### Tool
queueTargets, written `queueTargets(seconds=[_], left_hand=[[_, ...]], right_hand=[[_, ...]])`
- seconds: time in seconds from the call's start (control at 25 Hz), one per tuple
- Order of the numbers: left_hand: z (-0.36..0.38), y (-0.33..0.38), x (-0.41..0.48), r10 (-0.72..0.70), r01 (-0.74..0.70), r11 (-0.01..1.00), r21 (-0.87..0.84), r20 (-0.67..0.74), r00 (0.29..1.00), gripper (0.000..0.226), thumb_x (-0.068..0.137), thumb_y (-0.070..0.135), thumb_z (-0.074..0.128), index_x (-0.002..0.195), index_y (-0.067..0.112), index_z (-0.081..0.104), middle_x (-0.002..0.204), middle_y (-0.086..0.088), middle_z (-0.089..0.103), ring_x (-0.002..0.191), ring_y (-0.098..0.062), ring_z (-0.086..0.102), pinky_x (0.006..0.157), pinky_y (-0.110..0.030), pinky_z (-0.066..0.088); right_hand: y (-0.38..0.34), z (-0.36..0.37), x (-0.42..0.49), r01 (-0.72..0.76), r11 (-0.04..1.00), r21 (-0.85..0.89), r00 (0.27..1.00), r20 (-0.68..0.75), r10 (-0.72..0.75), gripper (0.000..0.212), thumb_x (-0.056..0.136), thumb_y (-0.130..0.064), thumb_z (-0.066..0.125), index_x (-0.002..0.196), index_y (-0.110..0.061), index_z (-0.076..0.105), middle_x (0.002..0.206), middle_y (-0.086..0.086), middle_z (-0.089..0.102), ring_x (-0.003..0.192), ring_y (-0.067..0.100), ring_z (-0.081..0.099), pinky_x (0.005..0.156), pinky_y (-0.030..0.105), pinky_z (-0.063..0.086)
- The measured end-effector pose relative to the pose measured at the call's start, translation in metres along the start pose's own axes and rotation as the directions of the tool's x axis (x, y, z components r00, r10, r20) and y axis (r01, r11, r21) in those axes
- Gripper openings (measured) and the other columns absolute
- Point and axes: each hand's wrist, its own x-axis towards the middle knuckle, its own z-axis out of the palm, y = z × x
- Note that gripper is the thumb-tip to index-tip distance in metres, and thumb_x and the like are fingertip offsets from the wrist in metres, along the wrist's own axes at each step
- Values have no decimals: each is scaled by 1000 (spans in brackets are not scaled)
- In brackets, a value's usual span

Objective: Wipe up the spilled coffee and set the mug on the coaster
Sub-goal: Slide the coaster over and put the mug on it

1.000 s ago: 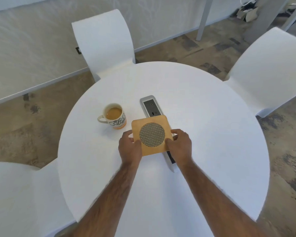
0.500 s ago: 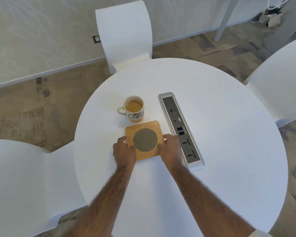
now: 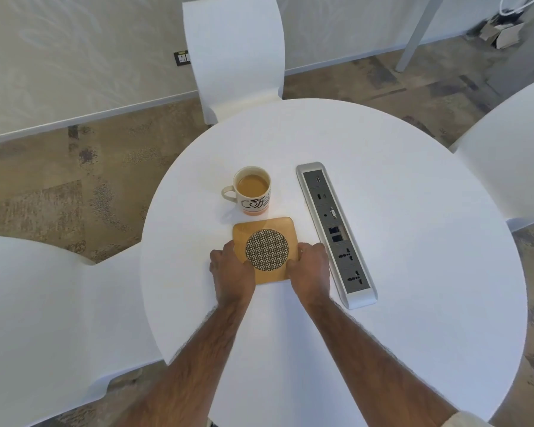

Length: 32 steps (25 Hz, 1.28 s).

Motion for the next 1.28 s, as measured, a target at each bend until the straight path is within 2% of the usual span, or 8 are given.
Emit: queueTargets(seconds=[0.16,0.28,0.36,0.52,0.68,0.88,1.08,1.28], left_hand=[[-8,-1,4,16,-16,1000,26,21,1000,53,92,13,60,144,12,51,134,-15,48,128,-38,50,99,-46,46],[-26,13,30,66,-71,992,-100,-52,996,44,100,20,58,143,7,53,138,-20,52,123,-37,58,103,-35,43],[-40,30,53,128,-143,971,-189,-88,988,41,104,19,54,143,7,54,141,-20,54,124,-38,60,111,-41,43],[-55,54,87,251,-259,959,-116,-79,965,41,102,14,57,143,13,55,149,-9,57,135,-28,54,116,-41,40],[-56,58,101,239,-236,944,-232,-15,971,24,98,14,63,121,10,68,125,-6,71,117,-30,65,105,-50,50],[-55,54,109,261,-246,913,-325,1,965,3,94,14,68,92,15,67,91,3,69,88,-22,65,94,-55,56],[-56,54,109,277,-260,903,-343,3,961,8,94,14,66,86,17,65,82,6,67,82,-22,65,91,-56,58],[-59,51,101,338,-316,880,-356,1,941,14,93,18,67,81,24,64,81,7,69,80,-22,66,88,-57,58]], right_hand=[[1,-2,-3,50,996,-70,997,-48,-54,16,86,-14,62,100,-7,65,106,10,52,106,32,57,83,44,55],[-15,-9,17,161,985,-56,985,-47,-164,48,87,-29,72,131,-14,60,122,9,57,119,27,55,96,41,51],[-38,-14,41,192,978,86,980,39,-196,74,83,-33,79,148,-16,47,134,7,56,125,21,55,104,41,48],[-73,-22,87,251,943,219,942,168,-290,106,71,-27,92,157,-18,31,149,7,50,133,20,50,110,42,45],[-84,-21,113,344,914,216,891,232,-390,96,66,-17,94,147,-17,41,143,5,55,132,23,51,111,45,43],[-90,-12,116,385,864,324,861,210,-463,83,60,-24,92,132,-22,51,122,-9,62,112,14,61,95,35,48],[-91,-11,111,395,858,327,869,168,-465,78,54,-43,89,122,-29,52,106,-19,64,98,1,62,80,27,47],[-89,-20,101,417,844,337,865,138,-482,77,52,-45,87,120,-32,54,104,-20,65,92,-2,62,82,30,53]])
